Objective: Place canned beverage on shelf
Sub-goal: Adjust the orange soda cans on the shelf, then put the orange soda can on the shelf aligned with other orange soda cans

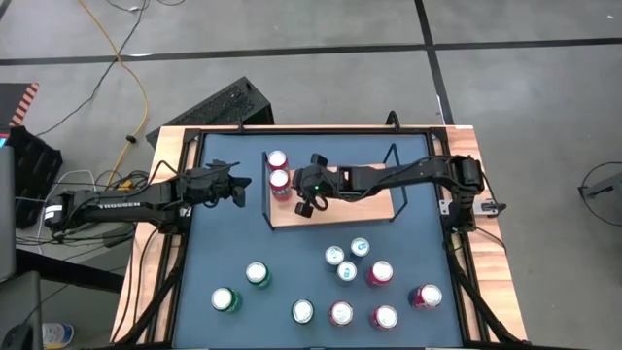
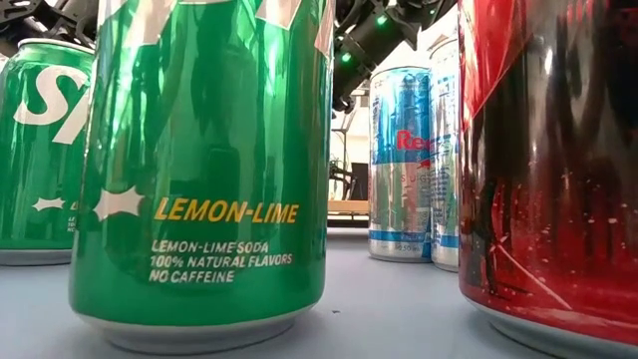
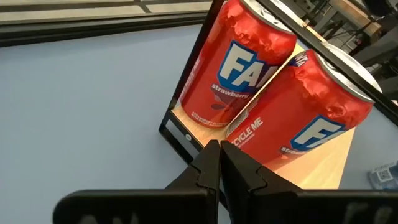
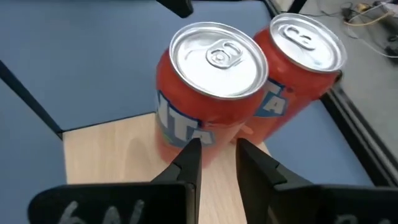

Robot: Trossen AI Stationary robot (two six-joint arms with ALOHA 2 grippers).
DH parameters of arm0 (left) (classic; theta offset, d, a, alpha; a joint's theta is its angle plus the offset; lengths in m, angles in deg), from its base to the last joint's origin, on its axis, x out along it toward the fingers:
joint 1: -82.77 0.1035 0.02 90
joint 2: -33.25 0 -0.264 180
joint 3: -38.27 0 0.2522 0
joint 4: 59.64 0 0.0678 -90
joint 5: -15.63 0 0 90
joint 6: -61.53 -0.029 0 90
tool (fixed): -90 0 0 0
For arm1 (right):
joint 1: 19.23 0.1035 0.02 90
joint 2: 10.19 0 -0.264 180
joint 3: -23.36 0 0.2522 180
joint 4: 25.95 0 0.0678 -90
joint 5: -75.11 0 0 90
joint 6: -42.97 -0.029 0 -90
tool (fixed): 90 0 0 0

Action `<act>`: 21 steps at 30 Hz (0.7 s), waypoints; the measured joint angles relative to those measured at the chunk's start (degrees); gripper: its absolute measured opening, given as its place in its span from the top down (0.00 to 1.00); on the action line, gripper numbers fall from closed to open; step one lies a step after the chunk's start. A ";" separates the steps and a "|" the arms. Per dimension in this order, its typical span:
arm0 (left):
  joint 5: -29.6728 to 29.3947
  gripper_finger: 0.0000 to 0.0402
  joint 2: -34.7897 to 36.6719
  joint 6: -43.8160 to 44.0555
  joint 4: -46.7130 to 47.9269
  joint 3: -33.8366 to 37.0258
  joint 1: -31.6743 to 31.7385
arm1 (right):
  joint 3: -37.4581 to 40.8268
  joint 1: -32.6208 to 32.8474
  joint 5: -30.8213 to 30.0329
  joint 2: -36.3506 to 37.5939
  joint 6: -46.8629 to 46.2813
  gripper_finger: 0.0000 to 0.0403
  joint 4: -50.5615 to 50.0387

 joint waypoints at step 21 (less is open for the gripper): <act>0.11 1.00 -0.01 0.52 0.01 0.00 0.00 | -1.29 1.34 2.79 5.96 -2.15 0.79 -11.60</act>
